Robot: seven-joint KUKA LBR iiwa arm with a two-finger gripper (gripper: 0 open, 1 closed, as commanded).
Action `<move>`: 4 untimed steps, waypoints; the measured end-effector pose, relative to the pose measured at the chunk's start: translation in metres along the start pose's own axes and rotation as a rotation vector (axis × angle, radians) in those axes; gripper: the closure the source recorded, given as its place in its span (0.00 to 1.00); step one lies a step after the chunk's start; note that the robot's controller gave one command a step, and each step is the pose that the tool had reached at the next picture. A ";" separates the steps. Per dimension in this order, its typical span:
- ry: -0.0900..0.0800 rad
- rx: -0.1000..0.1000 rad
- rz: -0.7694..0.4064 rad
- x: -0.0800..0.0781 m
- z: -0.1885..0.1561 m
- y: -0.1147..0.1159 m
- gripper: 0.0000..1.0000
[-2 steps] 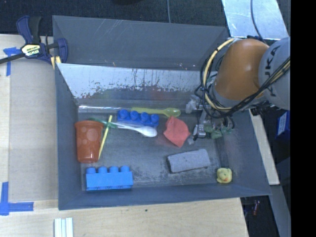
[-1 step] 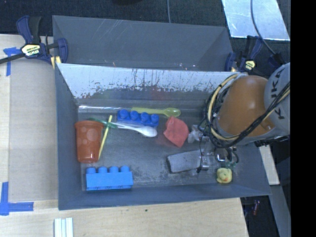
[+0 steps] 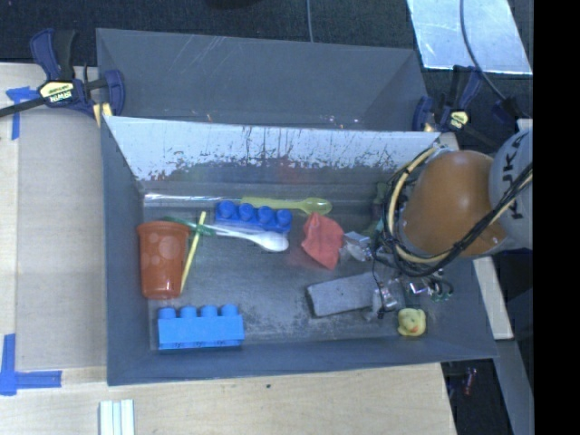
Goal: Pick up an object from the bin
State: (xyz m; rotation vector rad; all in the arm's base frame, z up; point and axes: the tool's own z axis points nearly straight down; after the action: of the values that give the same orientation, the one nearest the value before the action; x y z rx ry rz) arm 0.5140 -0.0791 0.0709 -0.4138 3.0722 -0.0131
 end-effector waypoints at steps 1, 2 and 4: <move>0.040 -0.005 0.300 0.030 -0.001 0.005 1.00; 0.040 -0.005 0.300 0.029 -0.001 0.005 1.00; 0.044 -0.006 0.298 0.029 -0.046 0.004 1.00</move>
Offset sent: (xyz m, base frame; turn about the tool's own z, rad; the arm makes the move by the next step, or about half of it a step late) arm 0.0000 0.0000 0.0000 0.0000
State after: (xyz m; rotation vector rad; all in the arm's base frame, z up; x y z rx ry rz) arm 0.4831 -0.0824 0.1153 0.0482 3.1432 -0.0033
